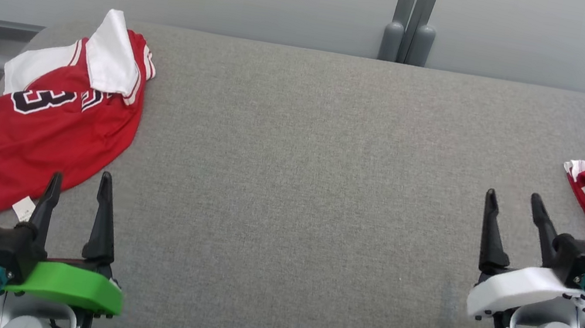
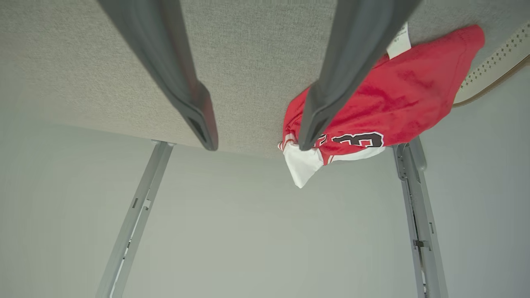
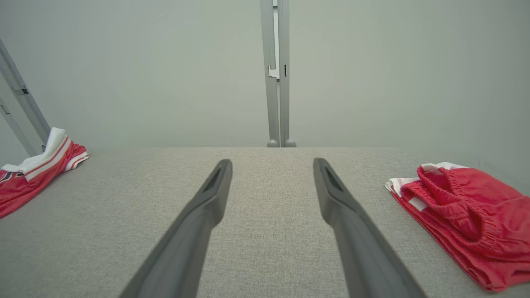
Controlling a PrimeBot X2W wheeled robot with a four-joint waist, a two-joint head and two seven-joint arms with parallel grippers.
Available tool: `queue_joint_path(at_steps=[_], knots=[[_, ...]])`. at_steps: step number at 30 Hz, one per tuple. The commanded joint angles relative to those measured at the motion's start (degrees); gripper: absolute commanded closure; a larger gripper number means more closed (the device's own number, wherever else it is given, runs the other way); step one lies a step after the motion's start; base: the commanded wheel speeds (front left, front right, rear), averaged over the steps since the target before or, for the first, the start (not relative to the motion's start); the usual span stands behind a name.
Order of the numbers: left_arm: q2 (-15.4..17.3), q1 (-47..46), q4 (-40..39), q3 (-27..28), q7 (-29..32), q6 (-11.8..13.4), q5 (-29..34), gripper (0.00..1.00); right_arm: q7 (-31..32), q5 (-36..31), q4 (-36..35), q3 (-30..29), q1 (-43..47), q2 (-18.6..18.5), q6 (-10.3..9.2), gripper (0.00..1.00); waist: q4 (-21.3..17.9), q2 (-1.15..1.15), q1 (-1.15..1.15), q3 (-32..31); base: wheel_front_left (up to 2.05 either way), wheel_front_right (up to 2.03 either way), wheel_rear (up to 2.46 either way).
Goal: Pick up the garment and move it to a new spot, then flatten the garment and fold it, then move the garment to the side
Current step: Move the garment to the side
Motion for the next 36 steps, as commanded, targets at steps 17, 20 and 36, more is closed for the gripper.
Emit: queue_joint_path(at_steps=[17,20,36], knots=[[-0.18,7.77,5.4,2.72,-0.15,-7.01,6.36,0.0,-1.75,2.56,2.2,7.95,9.78,0.53,-0.08,0.0,-0.14,0.0,0.0,-3.99,0.0,0.0,0.0],[-0.54,8.62,6.08,3.34,-0.15,-6.89,6.92,0.0,-1.56,1.95,3.02,7.11,10.62,0.53,-0.08,0.0,-0.31,0.0,0.0,-4.06,0.0,0.0,0.0],[-1.11,8.49,7.57,3.0,-0.16,-7.31,7.87,0.0,-1.64,0.44,2.08,2.19,11.91,0.59,-0.08,0.0,-1.12,0.0,0.0,-3.74,0.0,0.0,0.0]])
